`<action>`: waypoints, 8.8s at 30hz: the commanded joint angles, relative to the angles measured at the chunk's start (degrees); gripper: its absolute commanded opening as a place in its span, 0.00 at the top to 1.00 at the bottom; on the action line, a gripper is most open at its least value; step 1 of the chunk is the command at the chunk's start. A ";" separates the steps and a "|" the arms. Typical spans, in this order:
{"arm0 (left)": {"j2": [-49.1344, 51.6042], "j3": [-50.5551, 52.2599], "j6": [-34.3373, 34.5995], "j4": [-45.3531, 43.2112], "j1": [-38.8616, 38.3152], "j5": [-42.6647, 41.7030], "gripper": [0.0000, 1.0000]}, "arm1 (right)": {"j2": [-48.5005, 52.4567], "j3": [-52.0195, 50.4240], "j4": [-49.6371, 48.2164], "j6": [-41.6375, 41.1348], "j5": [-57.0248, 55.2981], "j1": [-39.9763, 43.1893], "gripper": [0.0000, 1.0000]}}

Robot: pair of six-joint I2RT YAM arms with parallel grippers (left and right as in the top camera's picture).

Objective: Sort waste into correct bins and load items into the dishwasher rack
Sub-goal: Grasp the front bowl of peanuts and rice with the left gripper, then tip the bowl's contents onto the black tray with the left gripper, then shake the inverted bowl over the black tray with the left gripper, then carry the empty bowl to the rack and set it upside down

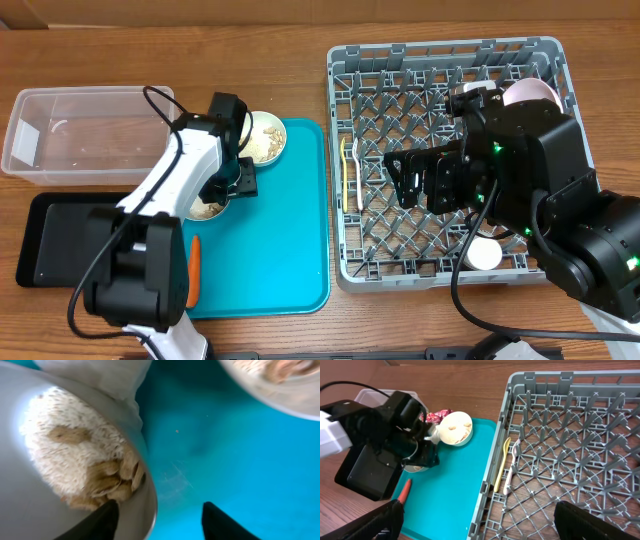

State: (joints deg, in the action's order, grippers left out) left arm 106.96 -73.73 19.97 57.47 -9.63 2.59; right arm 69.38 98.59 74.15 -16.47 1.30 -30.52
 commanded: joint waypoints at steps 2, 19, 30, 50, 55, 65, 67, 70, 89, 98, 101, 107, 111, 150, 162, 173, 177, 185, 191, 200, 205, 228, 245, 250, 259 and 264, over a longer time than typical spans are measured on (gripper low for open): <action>2.03 0.22 -1.11 -0.31 0.52 1.05 0.48 | 0.13 0.81 -0.09 -0.09 0.04 -0.20 0.00; 2.05 3.13 0.66 -2.19 0.70 6.34 0.96 | 0.13 0.81 -0.26 -0.07 0.04 -0.22 0.00; -9.79 2.97 5.68 4.48 0.72 -1.11 0.96 | 0.13 0.81 -0.26 -0.07 0.04 -0.20 0.00; -35.43 10.91 -9.57 0.52 39.54 -35.39 0.96 | 0.13 0.81 -0.24 -0.09 0.07 -0.20 0.00; -34.71 19.76 -14.67 -7.96 51.45 -51.04 0.96 | 0.13 0.81 -0.24 -0.11 0.09 -0.22 0.00; -30.49 30.82 -29.55 -19.28 66.95 -75.97 0.96 | 0.13 0.81 -0.24 -0.11 0.07 -0.22 0.00; -28.96 31.87 -34.56 -19.15 69.66 -81.64 0.96 | 0.13 0.81 -0.24 -0.11 0.07 -0.20 0.00; -26.71 33.59 -37.55 -19.47 72.91 -85.26 0.96 | 0.13 0.81 -0.26 -0.11 0.07 -0.22 0.00; -20.13 36.13 -51.76 -14.58 76.02 -93.22 0.96 | 0.13 0.81 -0.35 -0.11 0.07 -0.20 0.00; -20.35 36.13 -58.71 -10.86 76.00 -91.76 0.96 | 0.13 0.81 -0.76 -0.11 0.07 -0.20 0.00; -20.35 36.13 -59.23 -10.14 76.00 -91.01 0.96 | 0.13 0.81 -0.96 -0.11 0.07 -0.20 0.00; -20.35 36.13 -53.07 -12.44 75.97 -89.50 0.61 | 0.13 0.81 -0.96 -0.11 0.07 -0.20 0.00; -20.63 35.82 -50.64 -12.28 75.12 -93.24 0.96 | 0.13 0.81 -0.96 -0.11 0.07 -0.20 0.00; -39.06 19.85 -0.26 3.19 61.35 -5.07 0.73 | 0.13 0.81 -0.87 -0.33 2.89 -0.22 0.00; -32.17 24.72 -3.76 -11.15 61.27 -9.70 0.59 | 0.13 0.81 -0.31 -0.33 2.86 -0.22 0.00; -28.57 24.72 -14.21 -11.87 51.45 -8.00 0.60 | 0.13 0.81 -0.24 -0.33 2.86 -0.22 0.00; -28.52 24.72 -14.25 -14.19 47.10 -2.64 0.61 | 0.13 0.81 -0.13 -0.33 2.86 -0.22 0.00; -28.48 24.72 -15.78 -17.53 44.37 3.74 0.66 | 0.13 0.81 0.15 -0.31 2.86 -0.22 0.00; -26.60 24.72 -16.17 -20.39 44.37 4.79 0.64 | 0.13 0.81 0.15 -0.31 2.86 -0.22 0.00; -20.31 24.72 -16.79 -21.57 44.37 1.77 0.66 | 0.13 0.81 0.15 -0.31 2.86 -0.22 0.00; -19.21 24.72 -16.79 -22.27 44.37 1.86 0.78 | 0.13 0.81 0.13 -0.31 2.86 -0.22 0.00; -22.71 14.03 -15.26 -8.85 44.46 -0.17 0.96 | 0.13 0.81 1.07 -0.31 2.84 -0.22 0.00; -36.57 0.48 -28.15 -1.38 40.26 -43.58 0.96 | 0.11 0.81 1.40 -0.31 1.42 -0.20 0.00; -36.87 0.50 -39.78 -6.34 31.87 -63.58 0.96 | -1.18 0.94 0.42 -0.35 -4.07 -0.20 0.00; -31.39 0.52 -40.74 -25.07 10.73 -69.16 0.96 | -6.95 0.92 -1.57 -4.83 -9.20 0.37 0.00; -23.21 0.52 -42.05 -32.98 1.55 -71.14 0.96 | -8.28 0.92 -0.50 -4.83 -9.22 0.37 0.00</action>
State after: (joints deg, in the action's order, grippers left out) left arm 79.53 -72.55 -19.59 25.96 -4.67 -65.30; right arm 61.45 98.59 73.38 -20.36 -6.61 -30.41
